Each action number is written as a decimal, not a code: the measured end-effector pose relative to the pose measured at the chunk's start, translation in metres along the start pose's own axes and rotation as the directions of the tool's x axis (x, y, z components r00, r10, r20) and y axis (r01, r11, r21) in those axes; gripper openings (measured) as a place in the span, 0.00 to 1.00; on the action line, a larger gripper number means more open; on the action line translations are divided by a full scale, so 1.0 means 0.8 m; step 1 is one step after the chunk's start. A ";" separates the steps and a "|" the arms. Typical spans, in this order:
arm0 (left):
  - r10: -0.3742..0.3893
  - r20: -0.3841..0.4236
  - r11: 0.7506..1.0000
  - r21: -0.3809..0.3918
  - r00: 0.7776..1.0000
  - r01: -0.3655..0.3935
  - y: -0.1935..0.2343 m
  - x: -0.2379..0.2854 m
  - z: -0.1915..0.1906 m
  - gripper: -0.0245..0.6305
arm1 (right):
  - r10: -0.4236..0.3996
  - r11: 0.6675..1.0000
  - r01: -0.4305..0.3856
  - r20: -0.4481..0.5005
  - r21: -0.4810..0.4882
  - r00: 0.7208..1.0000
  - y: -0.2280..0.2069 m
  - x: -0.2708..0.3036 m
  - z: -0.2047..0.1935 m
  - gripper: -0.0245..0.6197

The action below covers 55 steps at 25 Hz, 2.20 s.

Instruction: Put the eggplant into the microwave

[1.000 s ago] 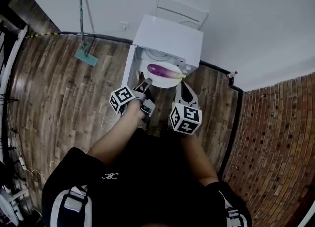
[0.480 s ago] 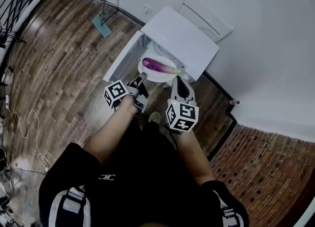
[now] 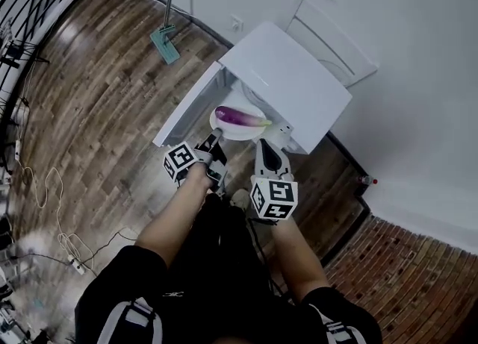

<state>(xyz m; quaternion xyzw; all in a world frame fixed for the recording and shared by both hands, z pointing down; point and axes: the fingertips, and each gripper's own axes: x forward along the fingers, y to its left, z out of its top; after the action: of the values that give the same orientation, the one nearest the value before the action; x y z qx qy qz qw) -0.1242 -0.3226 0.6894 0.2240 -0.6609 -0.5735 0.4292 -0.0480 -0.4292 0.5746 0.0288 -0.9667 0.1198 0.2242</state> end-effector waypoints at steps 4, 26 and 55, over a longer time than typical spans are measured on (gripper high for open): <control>0.005 -0.022 0.999 0.048 1.000 -0.004 0.036 0.049 0.011 0.06 | -0.028 0.998 0.030 -0.038 0.052 0.999 -0.022 0.015 -0.050 0.05; -0.090 -0.144 0.993 0.061 0.985 0.099 0.155 0.289 0.009 0.06 | -0.200 0.967 0.218 -0.136 0.133 0.970 -0.120 0.015 -0.157 0.05; 0.233 0.008 0.269 0.961 0.973 -0.072 0.122 0.326 0.017 0.41 | -0.256 0.928 0.314 -0.269 0.199 0.928 -0.136 0.010 -0.206 0.05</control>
<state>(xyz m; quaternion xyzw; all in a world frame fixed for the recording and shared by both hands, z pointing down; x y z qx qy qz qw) -0.2549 -0.4973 0.8637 0.4090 -0.8596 -0.0043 0.3063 0.0268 -0.4947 0.7455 0.1820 -0.8967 0.2033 0.3485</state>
